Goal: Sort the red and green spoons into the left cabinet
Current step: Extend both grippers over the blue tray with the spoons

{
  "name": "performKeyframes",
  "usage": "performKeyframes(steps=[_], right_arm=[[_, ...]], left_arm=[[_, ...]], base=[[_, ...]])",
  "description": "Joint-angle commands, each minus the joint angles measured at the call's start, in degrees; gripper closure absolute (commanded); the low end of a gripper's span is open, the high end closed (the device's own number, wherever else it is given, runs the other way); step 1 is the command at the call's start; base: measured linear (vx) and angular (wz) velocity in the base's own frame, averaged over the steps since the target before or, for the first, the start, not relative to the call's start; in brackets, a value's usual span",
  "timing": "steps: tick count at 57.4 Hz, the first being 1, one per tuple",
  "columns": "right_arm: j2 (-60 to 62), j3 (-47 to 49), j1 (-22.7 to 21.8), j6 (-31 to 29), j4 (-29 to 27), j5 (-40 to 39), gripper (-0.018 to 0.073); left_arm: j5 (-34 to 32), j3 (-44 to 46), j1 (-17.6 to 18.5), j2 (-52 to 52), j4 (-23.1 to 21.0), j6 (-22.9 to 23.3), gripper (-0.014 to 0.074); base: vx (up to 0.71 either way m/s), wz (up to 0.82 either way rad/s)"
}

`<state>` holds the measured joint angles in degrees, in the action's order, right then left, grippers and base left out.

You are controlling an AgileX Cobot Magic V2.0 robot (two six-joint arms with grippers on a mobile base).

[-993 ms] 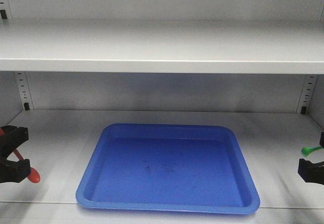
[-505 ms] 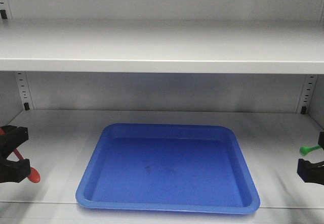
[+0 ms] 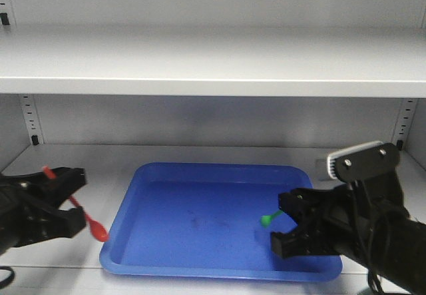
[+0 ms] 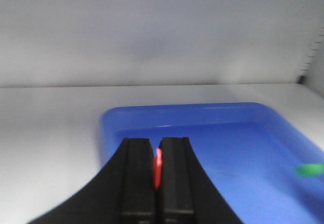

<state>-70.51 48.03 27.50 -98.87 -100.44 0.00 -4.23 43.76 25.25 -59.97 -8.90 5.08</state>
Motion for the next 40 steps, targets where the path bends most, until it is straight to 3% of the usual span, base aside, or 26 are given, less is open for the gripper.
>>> performKeyframes(steps=[1,15,29,40], right_arm=[[-0.4,4.5,-0.3,0.0,-1.5,2.6,0.0562],[-6.0,9.6,-0.3,0.0,-1.5,6.4,0.0562],[-9.9,12.7,-0.3,0.0,-1.5,7.0,0.0559],[-11.9,12.7,-0.3,0.0,-1.5,8.5,0.0481]], left_arm=[[-7.6,2.0,2.5,-0.5,0.1,1.0,0.06],[-7.8,11.0,7.3,-9.9,-0.7,1.8,0.06],[-8.9,17.7,7.9,-20.8,-1.8,14.4,0.06],[-10.0,20.0,7.9,-26.7,-1.8,19.4,0.0586]], base=[[0.0,0.0],[0.0,0.0],[0.0,0.0],[0.0,0.0]])
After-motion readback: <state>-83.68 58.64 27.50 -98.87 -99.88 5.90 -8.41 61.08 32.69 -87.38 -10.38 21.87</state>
